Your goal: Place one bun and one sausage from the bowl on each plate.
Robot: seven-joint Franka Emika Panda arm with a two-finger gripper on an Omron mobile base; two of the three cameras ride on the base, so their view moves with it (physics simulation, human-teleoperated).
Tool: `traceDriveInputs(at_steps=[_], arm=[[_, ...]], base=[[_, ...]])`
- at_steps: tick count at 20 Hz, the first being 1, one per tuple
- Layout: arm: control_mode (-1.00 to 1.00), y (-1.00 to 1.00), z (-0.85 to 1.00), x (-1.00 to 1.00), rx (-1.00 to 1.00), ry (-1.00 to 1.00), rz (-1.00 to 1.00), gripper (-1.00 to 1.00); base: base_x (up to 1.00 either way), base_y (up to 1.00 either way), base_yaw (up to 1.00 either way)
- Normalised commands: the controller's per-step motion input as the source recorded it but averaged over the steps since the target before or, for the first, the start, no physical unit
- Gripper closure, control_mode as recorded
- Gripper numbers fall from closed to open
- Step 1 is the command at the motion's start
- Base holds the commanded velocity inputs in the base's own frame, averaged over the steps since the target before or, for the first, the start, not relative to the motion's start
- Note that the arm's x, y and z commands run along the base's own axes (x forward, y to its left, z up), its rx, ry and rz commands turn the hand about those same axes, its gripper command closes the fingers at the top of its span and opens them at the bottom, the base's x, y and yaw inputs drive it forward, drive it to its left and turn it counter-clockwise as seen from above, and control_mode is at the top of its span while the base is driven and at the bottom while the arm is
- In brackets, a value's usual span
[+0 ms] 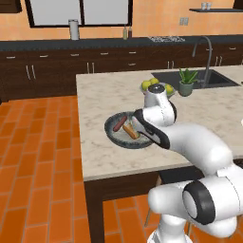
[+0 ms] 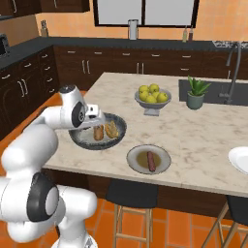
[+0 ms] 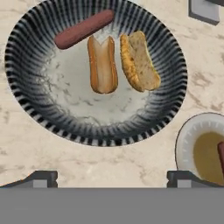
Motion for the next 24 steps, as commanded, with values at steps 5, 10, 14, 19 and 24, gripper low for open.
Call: traceDriveInputs(at_steps=[5,10,14,19,24], arm=[[-1.00,0.74,-0.23,0.99,0.01,0.08,0.01,-1.00],[-1.00,0.00,-0.30,0.98,0.04,0.15,0.12,-1.00],[-1.00,0.00,-0.20,0.60,0.00,0.05,0.15,-1.00],[-1.00,0.00,-0.62,0.21,0.00,0.00,0.07,-1.00],[-1.00,0.00,-0.10,-0.18,-0.03,0.01,-0.04,-1.00]], base=[[0.00,0.00,0.00],[0.00,0.00,0.00],[0.00,0.00,0.00],[0.00,0.00,0.00],[0.00,0.00,0.00]])
